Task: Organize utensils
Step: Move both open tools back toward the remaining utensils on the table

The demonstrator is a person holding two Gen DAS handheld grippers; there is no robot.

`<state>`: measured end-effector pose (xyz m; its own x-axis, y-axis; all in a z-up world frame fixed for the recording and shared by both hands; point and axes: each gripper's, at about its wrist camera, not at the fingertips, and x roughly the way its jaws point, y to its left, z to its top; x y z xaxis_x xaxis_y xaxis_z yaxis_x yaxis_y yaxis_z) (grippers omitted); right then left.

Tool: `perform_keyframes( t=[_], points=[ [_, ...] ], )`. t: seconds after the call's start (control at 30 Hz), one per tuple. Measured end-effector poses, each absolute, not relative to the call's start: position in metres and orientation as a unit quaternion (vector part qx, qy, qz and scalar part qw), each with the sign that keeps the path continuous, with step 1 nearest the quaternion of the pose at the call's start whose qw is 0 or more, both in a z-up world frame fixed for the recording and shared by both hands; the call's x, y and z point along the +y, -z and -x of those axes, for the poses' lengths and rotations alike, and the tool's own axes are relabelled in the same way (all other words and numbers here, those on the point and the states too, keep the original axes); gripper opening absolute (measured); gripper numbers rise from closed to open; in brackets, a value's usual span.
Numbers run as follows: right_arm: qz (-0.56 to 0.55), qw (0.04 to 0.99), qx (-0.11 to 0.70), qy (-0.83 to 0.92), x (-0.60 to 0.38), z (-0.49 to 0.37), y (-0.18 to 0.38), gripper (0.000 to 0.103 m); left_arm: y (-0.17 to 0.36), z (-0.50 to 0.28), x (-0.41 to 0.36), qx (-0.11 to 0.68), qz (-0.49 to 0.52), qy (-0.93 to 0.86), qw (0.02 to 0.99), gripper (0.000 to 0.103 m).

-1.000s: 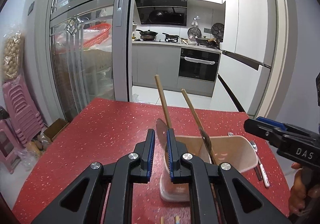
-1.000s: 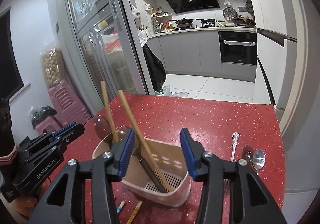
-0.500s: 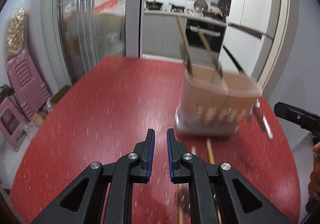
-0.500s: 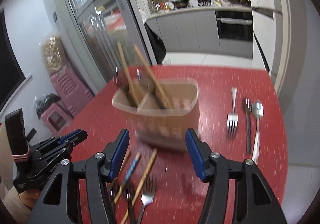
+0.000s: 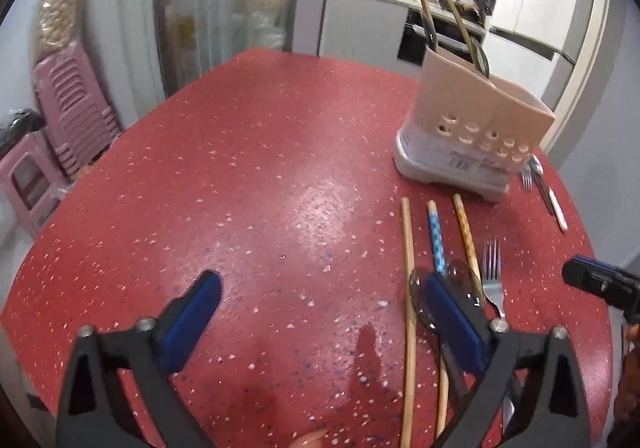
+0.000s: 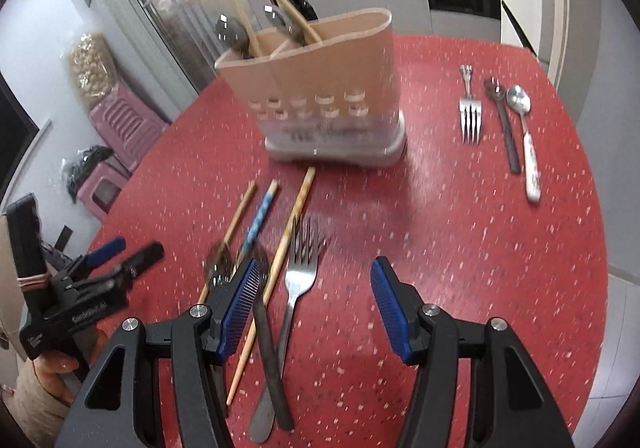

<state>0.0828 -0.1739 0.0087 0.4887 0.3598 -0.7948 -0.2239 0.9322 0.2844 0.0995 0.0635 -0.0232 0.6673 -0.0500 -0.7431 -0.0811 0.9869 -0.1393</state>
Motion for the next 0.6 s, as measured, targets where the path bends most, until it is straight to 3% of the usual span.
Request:
perform_keyframes(
  t=[0.6],
  points=[
    [-0.057,0.824,0.541,-0.158,-0.152,-0.082,0.021,0.062,0.054,-0.092,0.045,0.457,0.027,0.032,0.889,0.103]
  ],
)
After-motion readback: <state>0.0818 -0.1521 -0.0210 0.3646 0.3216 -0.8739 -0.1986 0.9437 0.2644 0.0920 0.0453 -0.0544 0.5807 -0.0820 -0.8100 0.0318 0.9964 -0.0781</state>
